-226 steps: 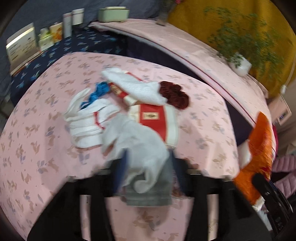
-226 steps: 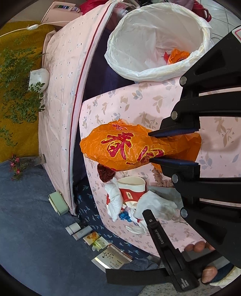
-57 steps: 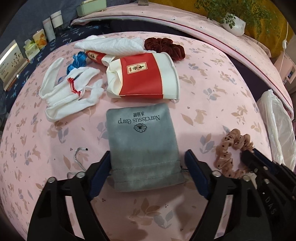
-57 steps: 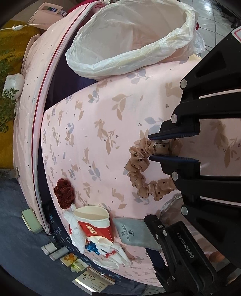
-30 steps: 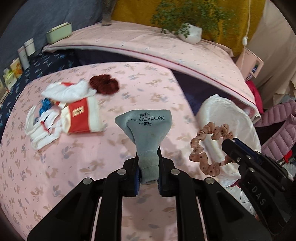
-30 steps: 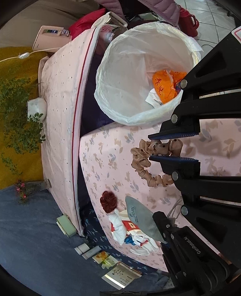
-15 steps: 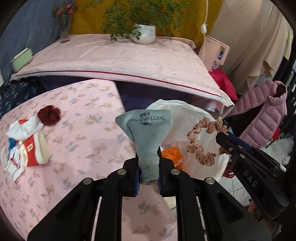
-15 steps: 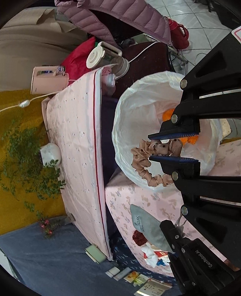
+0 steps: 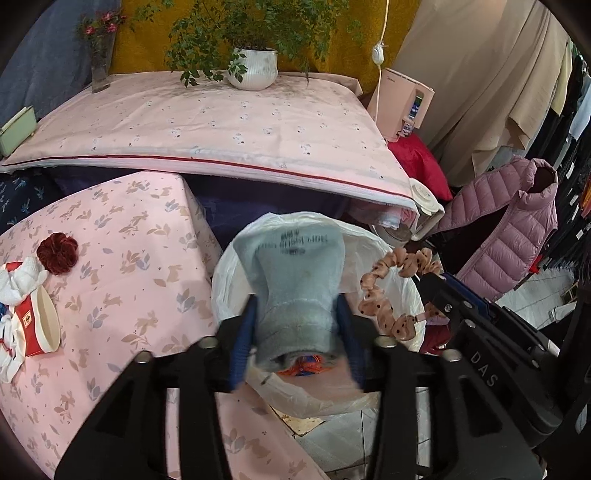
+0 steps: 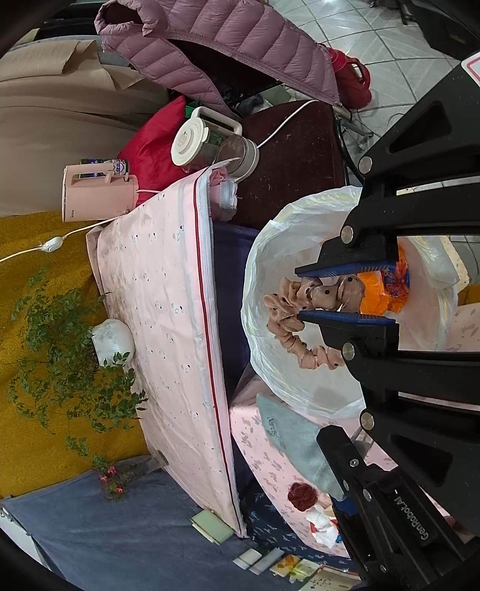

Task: Collect trash
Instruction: 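Open both grippers over the bin to drop the pouch and scrunchie, then move both tools back over the remaining trash on the table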

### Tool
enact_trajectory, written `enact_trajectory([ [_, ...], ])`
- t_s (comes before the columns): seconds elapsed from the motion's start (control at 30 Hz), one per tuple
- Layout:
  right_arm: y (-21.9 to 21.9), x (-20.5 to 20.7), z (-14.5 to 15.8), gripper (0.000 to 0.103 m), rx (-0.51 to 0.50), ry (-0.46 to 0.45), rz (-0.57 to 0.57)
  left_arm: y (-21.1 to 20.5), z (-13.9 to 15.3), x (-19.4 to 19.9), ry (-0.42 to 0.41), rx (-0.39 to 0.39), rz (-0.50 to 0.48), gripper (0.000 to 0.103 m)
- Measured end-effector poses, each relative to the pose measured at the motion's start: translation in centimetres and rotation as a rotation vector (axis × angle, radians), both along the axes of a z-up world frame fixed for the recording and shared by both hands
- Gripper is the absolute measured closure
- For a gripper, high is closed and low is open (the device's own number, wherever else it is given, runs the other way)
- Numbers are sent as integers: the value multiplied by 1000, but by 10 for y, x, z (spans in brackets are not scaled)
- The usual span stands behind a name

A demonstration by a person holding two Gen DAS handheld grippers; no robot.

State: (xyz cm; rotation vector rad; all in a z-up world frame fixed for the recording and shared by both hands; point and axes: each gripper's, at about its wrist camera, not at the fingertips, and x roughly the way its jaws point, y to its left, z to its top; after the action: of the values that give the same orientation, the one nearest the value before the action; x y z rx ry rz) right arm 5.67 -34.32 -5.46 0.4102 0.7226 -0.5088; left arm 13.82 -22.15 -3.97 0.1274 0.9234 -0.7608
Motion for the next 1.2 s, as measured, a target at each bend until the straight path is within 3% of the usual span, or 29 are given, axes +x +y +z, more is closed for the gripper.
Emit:
enact_trajectory([
  [0.37,8,6,6,78,-18,-13,16,15,5,7,-15,-9,40,52],
  [0.53,13,9,11,60,-31,-26,15,27,6,11,-20,-9,71,52],
  [1.2,76,30,20,48,-37,-22,140,109,3,30,-33,-5,264,51],
])
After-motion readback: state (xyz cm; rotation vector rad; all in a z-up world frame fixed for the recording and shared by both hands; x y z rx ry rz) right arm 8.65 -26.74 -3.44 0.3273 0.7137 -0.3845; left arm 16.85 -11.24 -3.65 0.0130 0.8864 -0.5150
